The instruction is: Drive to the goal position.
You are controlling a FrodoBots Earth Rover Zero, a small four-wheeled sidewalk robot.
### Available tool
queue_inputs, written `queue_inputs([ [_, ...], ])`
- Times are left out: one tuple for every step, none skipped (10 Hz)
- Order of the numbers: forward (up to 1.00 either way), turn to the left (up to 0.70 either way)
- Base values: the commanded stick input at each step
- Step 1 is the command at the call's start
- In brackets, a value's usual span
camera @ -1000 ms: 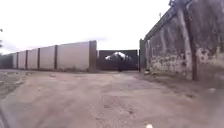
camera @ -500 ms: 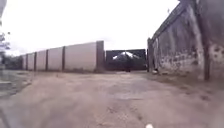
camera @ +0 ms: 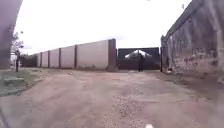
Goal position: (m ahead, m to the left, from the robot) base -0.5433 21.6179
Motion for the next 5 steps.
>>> queue_inputs([
  [0.3, 0.0],
  [0.3, 0.0],
  [0.3, 0.0],
  [0.3, 0.0],
  [0.3, 0.0],
])
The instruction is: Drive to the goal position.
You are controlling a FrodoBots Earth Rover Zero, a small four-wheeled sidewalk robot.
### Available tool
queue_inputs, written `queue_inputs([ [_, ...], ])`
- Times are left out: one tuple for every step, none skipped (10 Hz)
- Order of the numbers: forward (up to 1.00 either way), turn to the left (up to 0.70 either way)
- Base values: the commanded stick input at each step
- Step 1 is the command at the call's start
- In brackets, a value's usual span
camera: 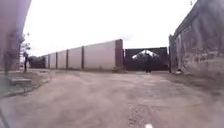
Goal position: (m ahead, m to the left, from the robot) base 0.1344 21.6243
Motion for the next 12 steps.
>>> queue_inputs([
  [0.3, 0.0],
  [0.3, 0.0],
  [0.3, 0.0],
  [0.3, 0.0],
  [0.3, 0.0],
  [0.3, 0.0],
  [0.3, 0.0],
  [0.3, 0.0],
  [0.3, 0.0],
  [0.3, 0.6],
  [0.3, 0.6],
  [0.3, 0.6],
])
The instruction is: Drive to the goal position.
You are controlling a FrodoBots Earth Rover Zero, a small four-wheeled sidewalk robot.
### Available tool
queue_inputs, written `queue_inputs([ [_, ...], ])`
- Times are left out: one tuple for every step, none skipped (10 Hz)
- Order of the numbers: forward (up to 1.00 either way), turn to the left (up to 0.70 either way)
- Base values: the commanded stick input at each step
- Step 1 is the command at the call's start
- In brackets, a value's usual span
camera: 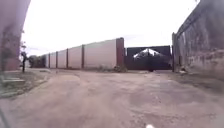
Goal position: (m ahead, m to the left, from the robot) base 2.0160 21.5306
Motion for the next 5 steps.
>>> queue_inputs([
  [0.3, 0.6],
  [0.3, 0.6],
  [0.3, 0.6],
  [0.3, 0.6],
  [0.3, 0.6],
])
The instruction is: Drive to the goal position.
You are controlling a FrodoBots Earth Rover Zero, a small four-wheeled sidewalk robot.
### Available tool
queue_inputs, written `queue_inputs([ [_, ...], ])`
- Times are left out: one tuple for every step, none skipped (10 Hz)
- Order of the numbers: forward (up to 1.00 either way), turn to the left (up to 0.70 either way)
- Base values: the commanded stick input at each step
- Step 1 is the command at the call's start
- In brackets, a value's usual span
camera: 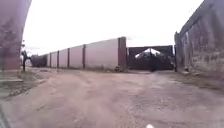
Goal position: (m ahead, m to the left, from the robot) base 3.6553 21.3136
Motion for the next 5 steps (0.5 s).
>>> queue_inputs([
  [0.3, 0.6],
  [0.3, 0.6],
  [0.3, 0.6],
  [0.3, 0.6],
  [0.3, 0.6],
])
